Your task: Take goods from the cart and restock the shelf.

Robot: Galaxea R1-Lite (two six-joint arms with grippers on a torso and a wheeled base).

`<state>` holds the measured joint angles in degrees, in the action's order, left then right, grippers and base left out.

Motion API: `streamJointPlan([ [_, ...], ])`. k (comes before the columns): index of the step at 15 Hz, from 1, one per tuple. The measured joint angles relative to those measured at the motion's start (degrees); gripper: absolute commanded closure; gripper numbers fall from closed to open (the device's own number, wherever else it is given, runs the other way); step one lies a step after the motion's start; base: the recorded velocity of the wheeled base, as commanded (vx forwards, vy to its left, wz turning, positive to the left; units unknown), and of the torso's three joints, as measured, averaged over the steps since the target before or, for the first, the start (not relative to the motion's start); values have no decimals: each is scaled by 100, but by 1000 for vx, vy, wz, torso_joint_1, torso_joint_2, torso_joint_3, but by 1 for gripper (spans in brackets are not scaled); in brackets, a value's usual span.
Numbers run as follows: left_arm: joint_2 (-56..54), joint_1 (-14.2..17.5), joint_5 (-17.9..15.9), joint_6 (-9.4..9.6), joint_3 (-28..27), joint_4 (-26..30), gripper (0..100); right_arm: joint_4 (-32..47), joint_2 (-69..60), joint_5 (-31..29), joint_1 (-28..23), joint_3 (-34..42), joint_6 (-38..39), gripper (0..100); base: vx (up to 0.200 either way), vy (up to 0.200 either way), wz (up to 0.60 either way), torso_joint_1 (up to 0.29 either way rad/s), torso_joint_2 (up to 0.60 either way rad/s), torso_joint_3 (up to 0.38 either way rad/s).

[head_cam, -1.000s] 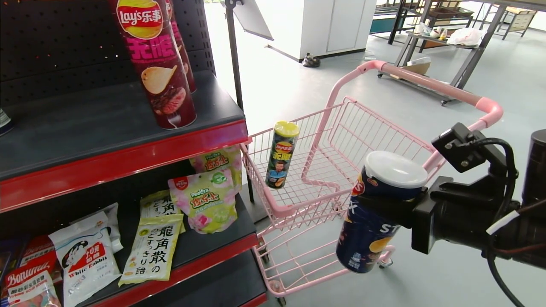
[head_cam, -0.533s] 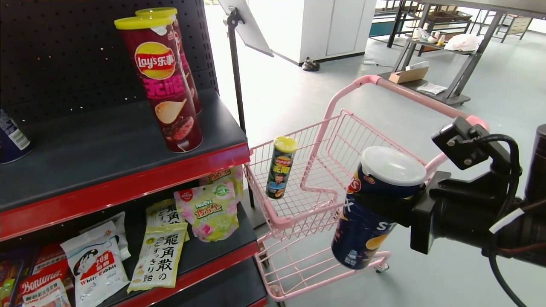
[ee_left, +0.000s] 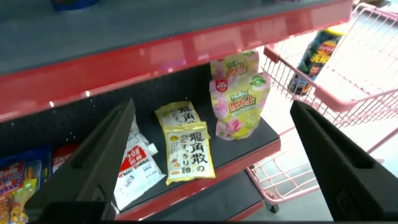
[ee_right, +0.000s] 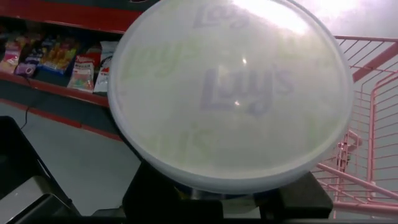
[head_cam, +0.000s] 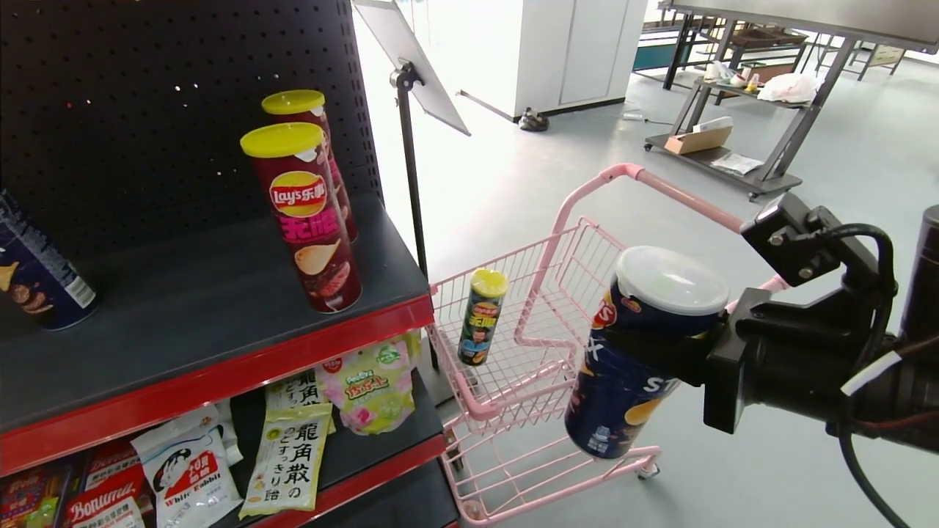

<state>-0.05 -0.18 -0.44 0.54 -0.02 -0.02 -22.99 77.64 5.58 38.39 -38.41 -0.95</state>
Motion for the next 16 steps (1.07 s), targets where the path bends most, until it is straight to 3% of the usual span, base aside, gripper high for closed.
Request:
streamJointPlan([
  [3,0,0,0,6,0,2,0,-2,4,-9,0,-6,-9,100,0,0,400,165,-404,-245],
  [10,0,2,0,6,2,2,0,-5,2,-6,-5,7,-16,100,0,0,600,16,-25,-17],
  [16,0,7,0,12,2,2,0,-27,-72,38,-33,171,-16,100,0,0,0,0,0,0],
])
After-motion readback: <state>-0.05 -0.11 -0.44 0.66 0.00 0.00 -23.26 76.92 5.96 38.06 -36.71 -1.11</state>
